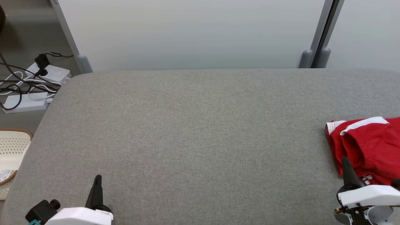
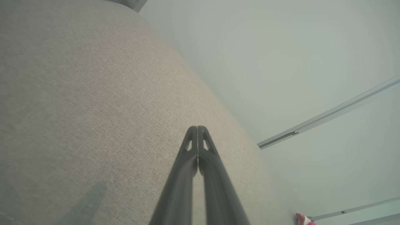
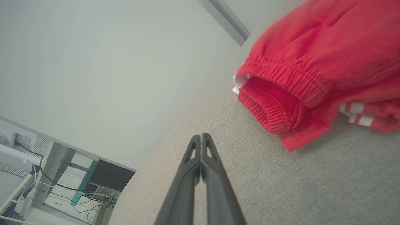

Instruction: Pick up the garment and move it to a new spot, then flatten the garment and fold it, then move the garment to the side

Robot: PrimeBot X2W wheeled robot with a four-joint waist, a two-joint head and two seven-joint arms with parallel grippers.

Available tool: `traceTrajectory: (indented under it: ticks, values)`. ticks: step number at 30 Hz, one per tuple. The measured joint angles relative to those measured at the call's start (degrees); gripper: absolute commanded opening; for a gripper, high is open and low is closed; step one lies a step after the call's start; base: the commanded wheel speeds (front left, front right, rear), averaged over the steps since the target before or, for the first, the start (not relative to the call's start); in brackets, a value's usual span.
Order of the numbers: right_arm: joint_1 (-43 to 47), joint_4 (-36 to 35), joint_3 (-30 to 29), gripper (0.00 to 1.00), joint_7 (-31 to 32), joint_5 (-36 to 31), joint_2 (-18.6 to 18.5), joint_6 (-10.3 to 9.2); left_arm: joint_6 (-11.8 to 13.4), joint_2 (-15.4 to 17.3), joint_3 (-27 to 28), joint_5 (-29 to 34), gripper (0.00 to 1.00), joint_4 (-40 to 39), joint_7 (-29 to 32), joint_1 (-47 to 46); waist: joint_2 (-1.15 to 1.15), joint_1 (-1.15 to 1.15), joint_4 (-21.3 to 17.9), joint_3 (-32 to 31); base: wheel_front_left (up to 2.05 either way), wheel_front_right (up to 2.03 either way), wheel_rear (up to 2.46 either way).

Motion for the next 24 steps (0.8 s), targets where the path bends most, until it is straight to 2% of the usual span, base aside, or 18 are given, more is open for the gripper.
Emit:
traceTrajectory:
  ticks: [24]
  values:
    - [1.0, -3.7, -0.8, 0.00, 4.0, 16.1, 0.0, 0.00, -0.5, 0.2, 0.4, -15.7, 0.00, -2.4, 3.7, -0.9, 0.00, 0.00, 0.2, 0.8, 0.00, 0.00, 0.00]
